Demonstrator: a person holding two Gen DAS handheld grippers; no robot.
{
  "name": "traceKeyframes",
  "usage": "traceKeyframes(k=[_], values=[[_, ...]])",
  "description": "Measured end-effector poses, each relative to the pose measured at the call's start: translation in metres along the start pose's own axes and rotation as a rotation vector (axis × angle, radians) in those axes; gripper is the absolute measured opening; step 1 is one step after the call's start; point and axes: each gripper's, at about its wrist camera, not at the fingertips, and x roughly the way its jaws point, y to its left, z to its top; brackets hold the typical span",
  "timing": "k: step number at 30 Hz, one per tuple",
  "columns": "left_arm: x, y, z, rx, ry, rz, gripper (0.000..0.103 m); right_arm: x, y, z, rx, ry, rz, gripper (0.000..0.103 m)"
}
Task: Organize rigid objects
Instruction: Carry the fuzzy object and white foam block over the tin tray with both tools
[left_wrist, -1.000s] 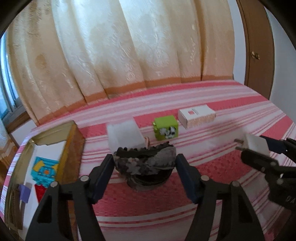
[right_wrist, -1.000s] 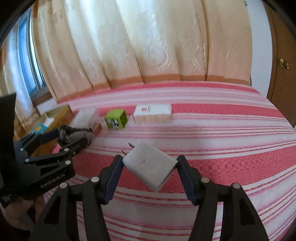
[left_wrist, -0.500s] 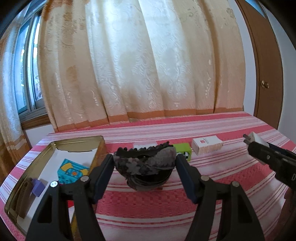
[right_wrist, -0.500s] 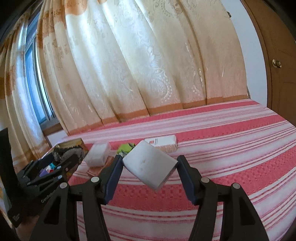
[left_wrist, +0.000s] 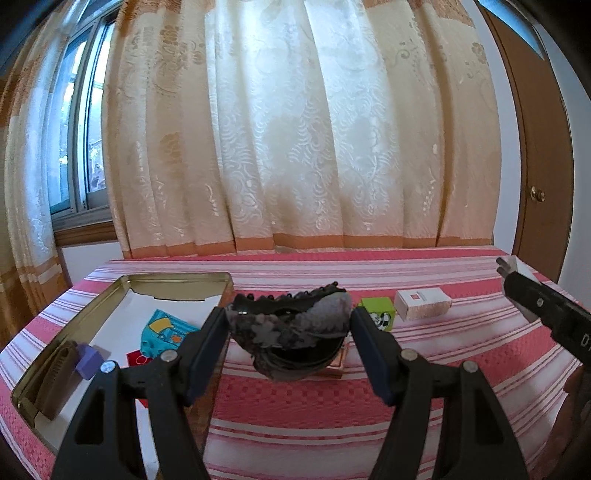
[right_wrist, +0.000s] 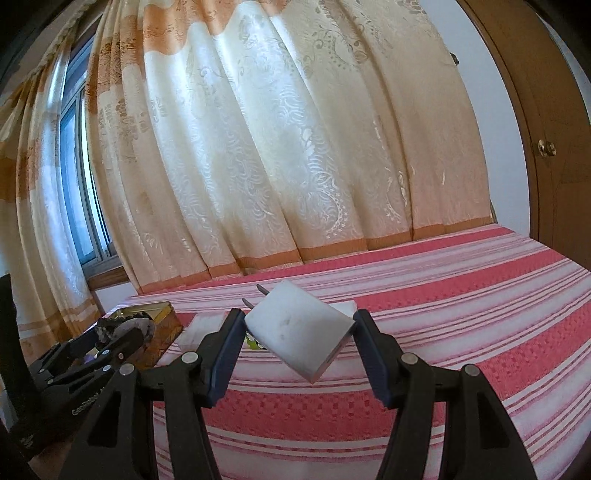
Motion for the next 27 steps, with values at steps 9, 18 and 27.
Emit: traceKeyframes(k=[9,18,27], values=[[-0.004,0.010,-0.001,-0.024,-0.013,0.016,0.069,0.001,0.009,-0.001,-0.025,-0.014,0.009,0.062],[-0.006,0.024,-0.002,-0.041,-0.021,0.038,0.069,0.004,0.020,-0.003,-0.049,-0.023,0.022,0.062],[-0.009,0.032,-0.002,-0.048,-0.031,0.052,0.069,0.006,0.030,-0.005,-0.073,-0.026,0.030,0.062]])
